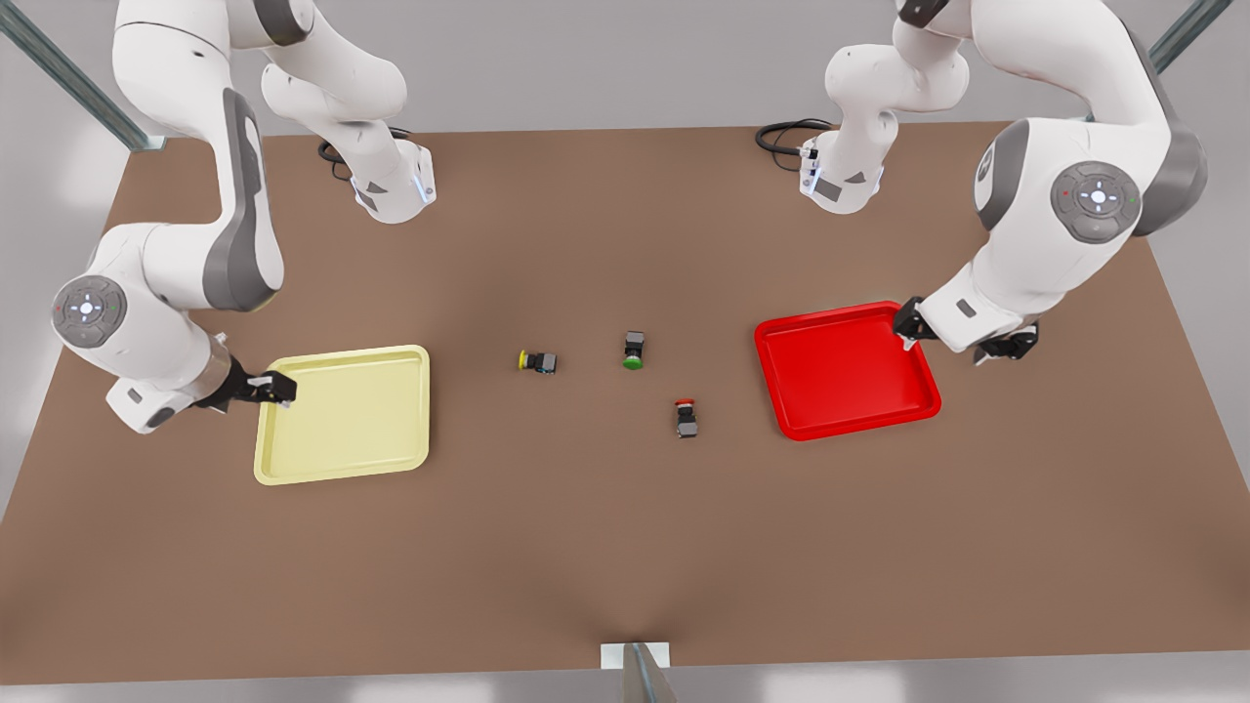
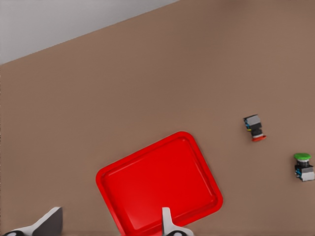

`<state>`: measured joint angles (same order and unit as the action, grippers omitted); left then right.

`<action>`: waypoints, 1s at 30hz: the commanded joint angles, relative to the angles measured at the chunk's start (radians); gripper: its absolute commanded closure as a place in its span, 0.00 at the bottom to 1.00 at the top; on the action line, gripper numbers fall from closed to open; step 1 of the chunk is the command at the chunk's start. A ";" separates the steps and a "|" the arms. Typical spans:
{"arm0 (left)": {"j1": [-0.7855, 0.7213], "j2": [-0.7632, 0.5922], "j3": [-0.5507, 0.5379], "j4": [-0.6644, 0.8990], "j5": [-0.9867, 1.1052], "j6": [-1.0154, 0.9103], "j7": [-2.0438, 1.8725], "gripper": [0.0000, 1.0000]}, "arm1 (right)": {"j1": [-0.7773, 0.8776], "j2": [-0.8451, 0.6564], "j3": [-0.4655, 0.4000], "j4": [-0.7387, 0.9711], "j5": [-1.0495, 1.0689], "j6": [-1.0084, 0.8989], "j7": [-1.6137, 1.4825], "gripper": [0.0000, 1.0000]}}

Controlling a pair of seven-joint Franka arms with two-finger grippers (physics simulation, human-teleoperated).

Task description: Place the switches on the corresponding trays according to their colors

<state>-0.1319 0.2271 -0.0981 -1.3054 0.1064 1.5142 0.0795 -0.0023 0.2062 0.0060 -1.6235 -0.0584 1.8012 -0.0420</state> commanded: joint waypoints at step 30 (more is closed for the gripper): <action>-0.379 0.584 -0.020 -0.189 -0.019 0.735 -0.748 0.00 | 0.522 0.320 0.160 -0.001 -0.049 0.181 -0.634 0.00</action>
<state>-0.5108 0.8141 -0.1182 -1.4941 0.0862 2.2488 -0.6688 0.5186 0.5250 0.1664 -1.6513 -0.1075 1.9957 -0.6764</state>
